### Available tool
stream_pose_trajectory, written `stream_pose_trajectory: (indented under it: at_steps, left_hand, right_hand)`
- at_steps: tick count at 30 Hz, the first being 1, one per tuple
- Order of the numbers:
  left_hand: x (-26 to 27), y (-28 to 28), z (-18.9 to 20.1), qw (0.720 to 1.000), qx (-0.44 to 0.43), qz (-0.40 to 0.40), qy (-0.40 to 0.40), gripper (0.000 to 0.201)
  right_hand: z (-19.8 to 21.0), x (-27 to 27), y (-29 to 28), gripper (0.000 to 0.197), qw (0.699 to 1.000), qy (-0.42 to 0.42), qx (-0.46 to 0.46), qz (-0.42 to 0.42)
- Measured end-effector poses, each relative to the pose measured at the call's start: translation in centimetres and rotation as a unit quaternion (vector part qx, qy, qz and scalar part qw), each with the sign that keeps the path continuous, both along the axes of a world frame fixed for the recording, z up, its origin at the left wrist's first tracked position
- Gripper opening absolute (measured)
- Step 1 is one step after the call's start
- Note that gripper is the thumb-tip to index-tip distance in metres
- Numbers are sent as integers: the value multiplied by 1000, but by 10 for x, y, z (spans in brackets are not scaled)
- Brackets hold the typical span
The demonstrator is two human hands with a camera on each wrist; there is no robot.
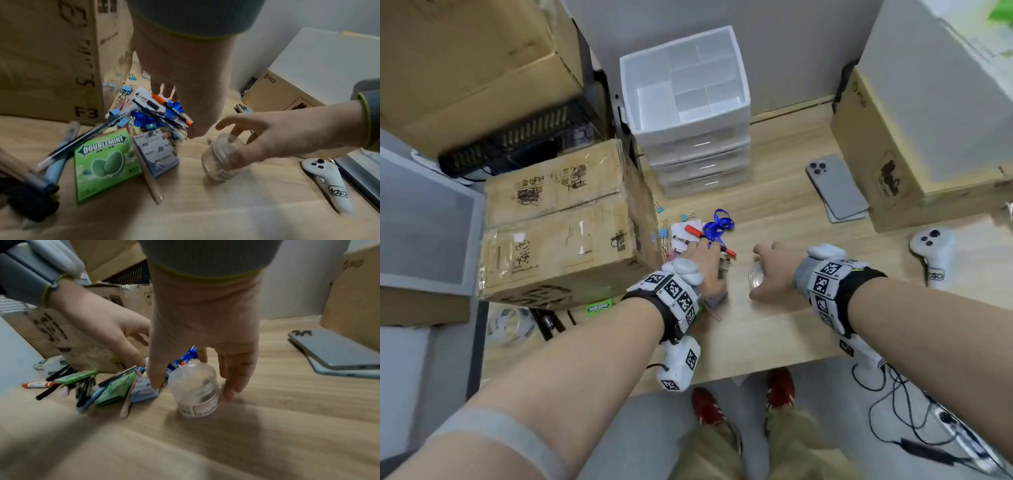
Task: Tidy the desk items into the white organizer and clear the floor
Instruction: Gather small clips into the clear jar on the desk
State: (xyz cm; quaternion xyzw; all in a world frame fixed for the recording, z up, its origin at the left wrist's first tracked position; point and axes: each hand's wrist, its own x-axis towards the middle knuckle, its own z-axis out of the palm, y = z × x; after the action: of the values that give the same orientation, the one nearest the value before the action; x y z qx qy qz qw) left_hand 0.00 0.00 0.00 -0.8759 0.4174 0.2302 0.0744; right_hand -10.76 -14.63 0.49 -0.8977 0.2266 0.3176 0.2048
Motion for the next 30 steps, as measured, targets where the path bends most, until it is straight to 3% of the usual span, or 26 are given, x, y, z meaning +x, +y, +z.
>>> stream_pose_trajectory:
  at_steps: [6, 9, 12, 14, 17, 19, 25, 30]
  left_hand:
    - [-2, 5, -11, 997, 9, 34, 72, 66]
    - [5, 6, -8, 994, -15, 29, 102, 75]
    - [10, 3, 0, 986, -72, 18, 149, 88]
    - [14, -2, 9, 977, -124, 28, 170, 83]
    - [19, -11, 21, 966, -183, 64, 171, 69]
    - [21, -15, 30, 966, -173, 73, 179, 70]
    - [19, -17, 27, 965, -151, 89, 195, 73]
    - [12, -23, 27, 971, -136, 83, 180, 56]
  right_hand:
    - [-5, -4, 12, 60, 999, 22, -37, 23]
    - [-2, 11, 4, 65, 995, 18, 80, -49]
    - [9, 25, -1, 53, 953, -13, 252, -166]
    - [19, 35, -8, 52, 934, -37, 290, -206]
    - [27, 43, -14, 71, 913, -26, 333, -236]
    - [31, 46, -16, 67, 908, -38, 331, -254]
    - [28, 48, -16, 76, 937, -35, 266, -225]
    - [23, 48, -18, 69, 933, -42, 281, -223]
